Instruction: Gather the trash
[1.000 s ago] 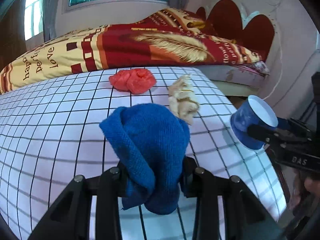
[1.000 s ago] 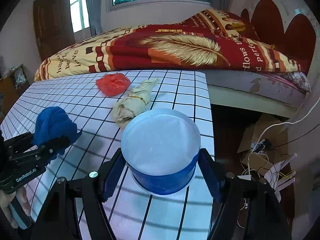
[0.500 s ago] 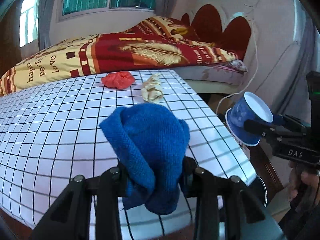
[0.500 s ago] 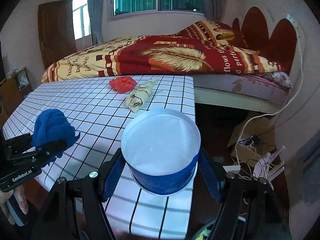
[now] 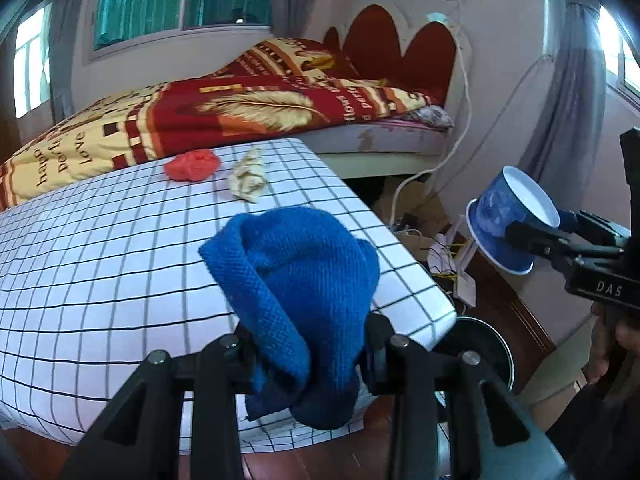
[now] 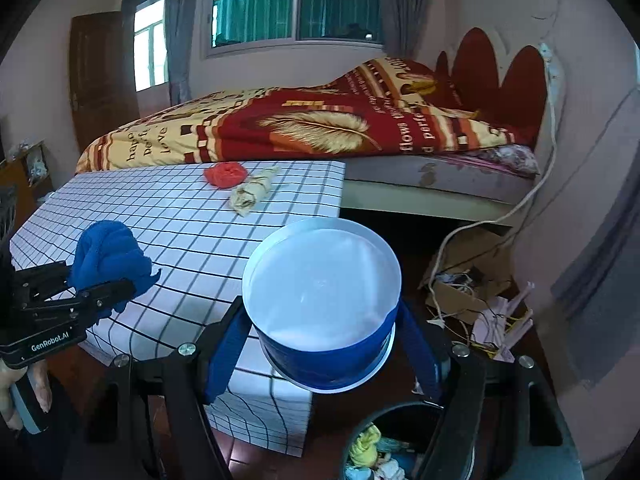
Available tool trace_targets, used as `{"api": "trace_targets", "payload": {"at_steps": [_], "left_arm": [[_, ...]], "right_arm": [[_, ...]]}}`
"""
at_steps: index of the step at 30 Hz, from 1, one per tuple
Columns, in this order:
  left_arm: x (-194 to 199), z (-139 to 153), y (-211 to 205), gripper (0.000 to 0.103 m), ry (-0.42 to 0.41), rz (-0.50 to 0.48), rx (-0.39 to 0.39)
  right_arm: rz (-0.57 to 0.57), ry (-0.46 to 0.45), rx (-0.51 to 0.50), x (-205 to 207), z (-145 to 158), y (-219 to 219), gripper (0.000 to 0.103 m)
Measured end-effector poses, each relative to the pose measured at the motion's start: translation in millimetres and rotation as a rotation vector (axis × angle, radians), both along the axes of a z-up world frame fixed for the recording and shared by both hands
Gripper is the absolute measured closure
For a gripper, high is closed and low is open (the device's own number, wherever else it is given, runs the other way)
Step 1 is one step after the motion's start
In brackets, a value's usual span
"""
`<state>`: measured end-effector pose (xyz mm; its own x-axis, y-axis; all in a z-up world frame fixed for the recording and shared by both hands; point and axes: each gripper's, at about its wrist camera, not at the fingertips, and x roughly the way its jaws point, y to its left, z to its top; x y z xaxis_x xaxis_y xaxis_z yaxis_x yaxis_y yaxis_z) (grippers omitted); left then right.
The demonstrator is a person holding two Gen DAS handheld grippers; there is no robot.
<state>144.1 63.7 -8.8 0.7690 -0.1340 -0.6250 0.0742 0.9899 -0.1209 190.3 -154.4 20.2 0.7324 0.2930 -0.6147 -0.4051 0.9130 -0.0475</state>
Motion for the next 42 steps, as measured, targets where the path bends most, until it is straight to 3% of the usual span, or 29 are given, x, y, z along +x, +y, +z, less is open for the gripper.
{"api": "trace_targets", "payload": {"at_steps": [25,42], "left_arm": [[5.1,-21.8,-115.6,0.067,0.036,-0.27,-0.004],[6.7,-78.1,-203.2,0.067,0.15,-0.479,-0.001]], "right_arm": [[-0.253,0.063,0.007,-30.2,-34.4,-127.7,0.028],[-0.326,0.156,0.013,-53.7,-100.6,-198.5,0.028]]}}
